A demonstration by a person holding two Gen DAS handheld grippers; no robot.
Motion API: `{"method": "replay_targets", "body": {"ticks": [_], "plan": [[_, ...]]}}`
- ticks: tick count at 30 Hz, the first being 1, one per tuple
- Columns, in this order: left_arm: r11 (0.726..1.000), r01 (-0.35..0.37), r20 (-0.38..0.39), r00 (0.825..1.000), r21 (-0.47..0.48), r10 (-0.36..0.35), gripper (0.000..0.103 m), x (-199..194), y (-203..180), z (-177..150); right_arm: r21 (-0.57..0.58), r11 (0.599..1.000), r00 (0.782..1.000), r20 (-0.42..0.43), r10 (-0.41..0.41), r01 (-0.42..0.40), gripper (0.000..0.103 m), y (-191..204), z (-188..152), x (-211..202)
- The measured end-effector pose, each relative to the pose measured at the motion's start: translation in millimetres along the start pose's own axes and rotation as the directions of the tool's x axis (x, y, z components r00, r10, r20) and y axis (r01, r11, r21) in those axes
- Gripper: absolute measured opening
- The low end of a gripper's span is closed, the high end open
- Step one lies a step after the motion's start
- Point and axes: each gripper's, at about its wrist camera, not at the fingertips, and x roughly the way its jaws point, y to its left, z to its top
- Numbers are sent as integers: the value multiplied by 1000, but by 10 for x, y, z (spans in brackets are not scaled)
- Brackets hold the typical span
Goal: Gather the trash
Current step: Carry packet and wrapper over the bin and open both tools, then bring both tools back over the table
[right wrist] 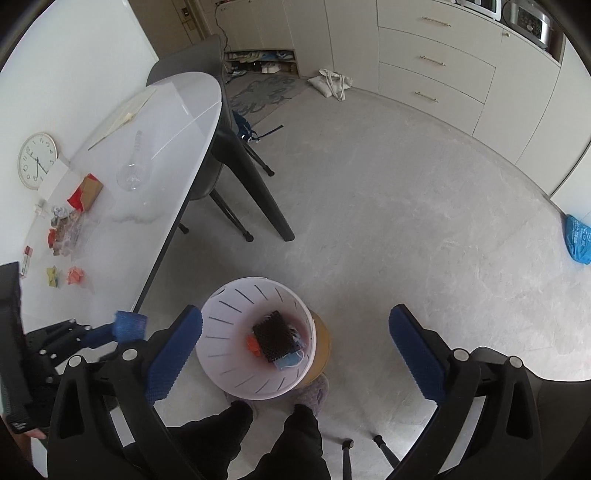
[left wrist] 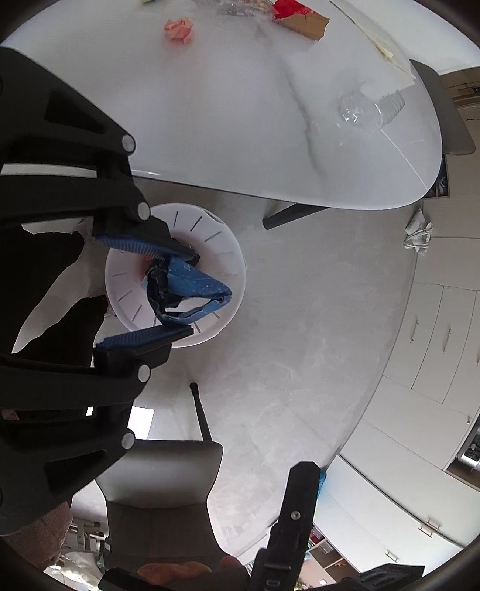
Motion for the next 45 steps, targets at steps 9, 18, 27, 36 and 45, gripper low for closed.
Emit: {"method": "replay_targets", "body": {"ticks": [9,18,27,36,45], "plan": [[998,-39,13,999,-47,40,80,0,34,71,-3,1000,1000,-15,17,-17,100,-63,-4,-18],[984,-82,147,983,-160,106,95,-632,351,24,-34,999,999,21,26,-26,100,71,70,-177],[953,-167,165,963,-255,213,95,-915,729,-130,-99,993,998,25,65,-62,100,400,157,-197],[889,-214,133,948,-405,289,95,-1173,1355,-441,-196,975,993,19,113,-107,100,927,231,-203],[812,-280,96,921,-511,378,95,-1446,2254,-745,-300,937,983,-18,184,-181,100,1815,248,-7]]}}
